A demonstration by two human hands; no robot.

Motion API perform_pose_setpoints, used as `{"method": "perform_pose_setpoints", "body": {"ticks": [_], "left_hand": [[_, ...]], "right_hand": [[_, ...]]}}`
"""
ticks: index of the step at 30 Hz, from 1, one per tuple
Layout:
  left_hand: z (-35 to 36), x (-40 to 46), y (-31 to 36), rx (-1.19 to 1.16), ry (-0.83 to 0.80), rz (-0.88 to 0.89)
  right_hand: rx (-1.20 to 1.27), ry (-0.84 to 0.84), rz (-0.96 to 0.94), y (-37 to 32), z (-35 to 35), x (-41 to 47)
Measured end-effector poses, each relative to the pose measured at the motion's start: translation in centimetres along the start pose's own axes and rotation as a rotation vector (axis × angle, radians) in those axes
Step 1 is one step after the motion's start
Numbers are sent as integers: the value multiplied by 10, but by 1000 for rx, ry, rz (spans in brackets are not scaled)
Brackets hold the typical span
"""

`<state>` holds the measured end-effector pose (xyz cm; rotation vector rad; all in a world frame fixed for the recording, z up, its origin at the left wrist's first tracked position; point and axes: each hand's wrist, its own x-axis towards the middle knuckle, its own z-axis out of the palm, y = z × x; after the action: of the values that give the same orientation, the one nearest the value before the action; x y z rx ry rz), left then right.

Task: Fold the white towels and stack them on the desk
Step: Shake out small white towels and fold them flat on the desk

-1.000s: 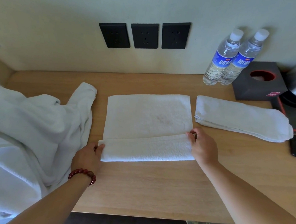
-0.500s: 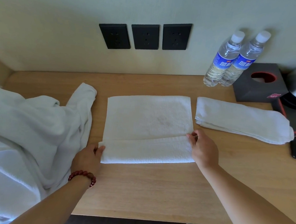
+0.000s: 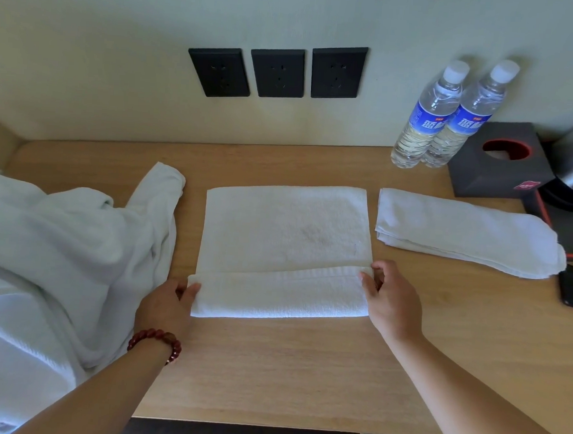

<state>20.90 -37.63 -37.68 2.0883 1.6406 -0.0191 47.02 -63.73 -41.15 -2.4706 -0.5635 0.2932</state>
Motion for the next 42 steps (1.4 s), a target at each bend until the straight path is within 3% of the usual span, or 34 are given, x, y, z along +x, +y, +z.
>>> {"method": "perform_pose_setpoints", "body": {"ticks": [26, 42], "left_hand": [[1, -3, -1, -177, 18, -36], [-2, 4, 1, -333, -98, -146]], "right_hand": [[89, 26, 15, 4, 0, -1], [152, -8, 72, -2, -1, -6]]}}
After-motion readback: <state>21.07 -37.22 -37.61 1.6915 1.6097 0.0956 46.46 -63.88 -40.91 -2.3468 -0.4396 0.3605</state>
